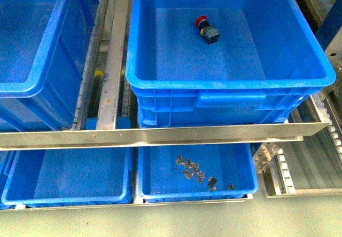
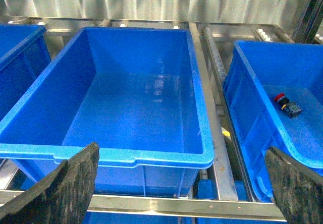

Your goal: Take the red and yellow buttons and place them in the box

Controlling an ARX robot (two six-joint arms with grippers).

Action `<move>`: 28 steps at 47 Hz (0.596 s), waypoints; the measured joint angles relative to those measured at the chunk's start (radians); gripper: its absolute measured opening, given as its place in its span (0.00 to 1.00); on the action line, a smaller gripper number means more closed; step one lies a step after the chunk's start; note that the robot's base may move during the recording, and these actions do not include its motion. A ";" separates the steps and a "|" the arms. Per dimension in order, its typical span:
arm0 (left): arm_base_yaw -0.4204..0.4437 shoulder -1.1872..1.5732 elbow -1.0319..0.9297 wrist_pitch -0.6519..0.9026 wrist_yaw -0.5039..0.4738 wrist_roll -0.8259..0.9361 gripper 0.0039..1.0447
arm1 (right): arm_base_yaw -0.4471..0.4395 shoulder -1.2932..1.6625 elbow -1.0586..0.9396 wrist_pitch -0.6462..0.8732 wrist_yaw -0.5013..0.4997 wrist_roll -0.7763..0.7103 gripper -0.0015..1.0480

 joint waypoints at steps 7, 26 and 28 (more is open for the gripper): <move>0.000 0.000 0.000 0.000 0.000 0.000 0.93 | 0.000 -0.014 0.000 -0.006 0.000 0.000 0.04; 0.000 0.000 0.000 0.000 0.002 0.000 0.93 | 0.000 -0.017 0.000 -0.006 0.003 -0.002 0.85; 0.000 0.000 0.000 0.000 0.003 0.000 0.93 | 0.000 -0.017 0.000 -0.006 0.004 -0.002 0.94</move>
